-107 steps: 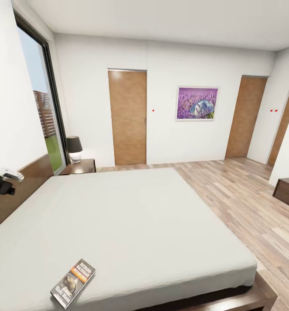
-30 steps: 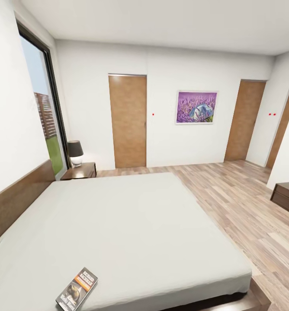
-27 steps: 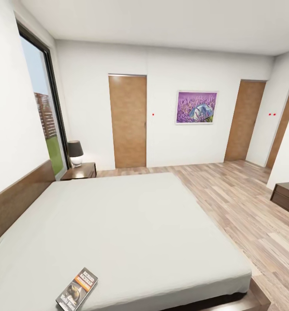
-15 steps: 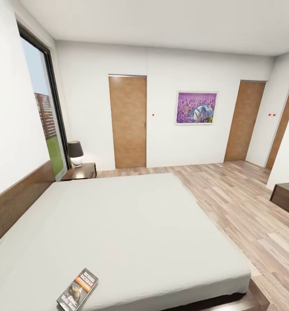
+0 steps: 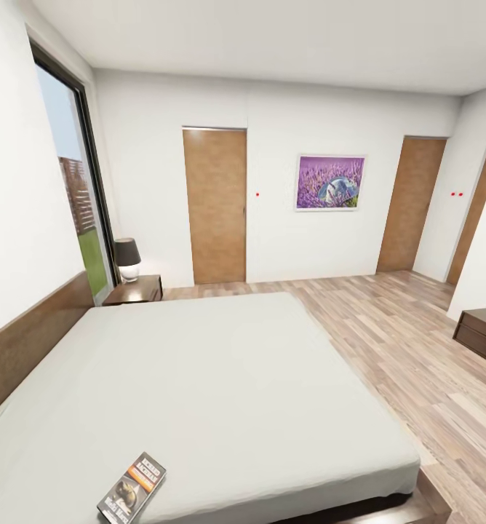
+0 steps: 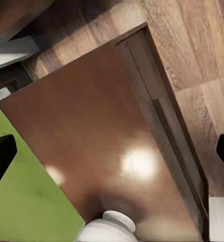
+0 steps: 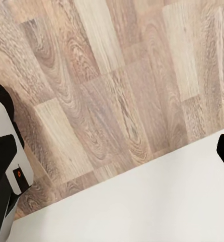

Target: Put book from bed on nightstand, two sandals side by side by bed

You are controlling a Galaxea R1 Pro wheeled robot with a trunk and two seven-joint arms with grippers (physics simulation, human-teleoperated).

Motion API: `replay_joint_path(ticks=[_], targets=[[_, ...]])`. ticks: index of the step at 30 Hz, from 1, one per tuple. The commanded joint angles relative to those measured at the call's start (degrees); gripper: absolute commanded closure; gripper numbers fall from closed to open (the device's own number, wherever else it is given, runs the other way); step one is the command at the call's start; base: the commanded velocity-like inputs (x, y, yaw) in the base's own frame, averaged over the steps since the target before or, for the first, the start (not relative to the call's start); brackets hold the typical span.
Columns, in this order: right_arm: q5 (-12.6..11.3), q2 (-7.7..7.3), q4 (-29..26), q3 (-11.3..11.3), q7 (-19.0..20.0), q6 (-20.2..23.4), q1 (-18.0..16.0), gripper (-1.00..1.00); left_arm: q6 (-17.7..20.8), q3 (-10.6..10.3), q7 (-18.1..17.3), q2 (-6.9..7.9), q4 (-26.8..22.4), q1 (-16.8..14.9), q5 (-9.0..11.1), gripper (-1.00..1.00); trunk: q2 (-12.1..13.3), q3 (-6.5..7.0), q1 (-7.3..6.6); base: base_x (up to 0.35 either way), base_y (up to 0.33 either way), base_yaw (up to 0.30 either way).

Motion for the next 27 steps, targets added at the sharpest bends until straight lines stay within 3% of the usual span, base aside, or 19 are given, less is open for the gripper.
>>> replay_joint_path(ticks=[1, 9, 12, 14, 20, 27], targets=[[0.7, 0.33, 0.1, -0.4, 0.2, -0.6, 0.0, -1.0, -0.1, -0.5, -0.1, -0.79, -0.1, 0.2, 0.6, -1.0, 0.4, 0.13, -0.2, 0.0, 0.0, 0.0], [0.6, 2.27, 2.9, -0.4, -3.7, -5.7, 0.0, -1.0, -3.0, -0.4, 0.8, -6.47, -0.1, 2.7, 0.9, -1.0, 3.6, 1.56, -1.96, 0.0, 0.0, 0.0], [0.5, 3.25, 3.8, -0.4, -5.1, -6.5, -0.1, -1.0, -3.8, -0.4, 1.1, -7.96, -0.1, 3.1, 1.9, -1.0, 4.8, 2.1, -2.62, 0.0, 0.0, 0.0], [0.5, 3.61, 4.0, -0.4, -5.4, -6.7, -0.1, -1.0, -4.1, -0.4, 1.2, -8.3, -0.1, 3.2, 2.6, -1.0, 5.6, 2.46, -3.06, 0.0, 0.0, 0.0], [0.6, 5.88, 4.7, -0.4, -6.3, -7.3, -0.1, -1.0, -5.9, -0.3, 1.4, -9.59, -0.2, 3.6, 7.2, -1.0, 8.0, 3.54, -4.38, 0.0, 0.0, 0.0], [0.5, 8.37, 5.1, -0.5, -6.5, -9.4, 0.0, -1.0, -7.0, -0.3, 1.4, -10.24, -0.3, 5.1, 9.5, -1.0, 10.0, 4.44, -5.48, 0.0, 0.0, 0.0]])
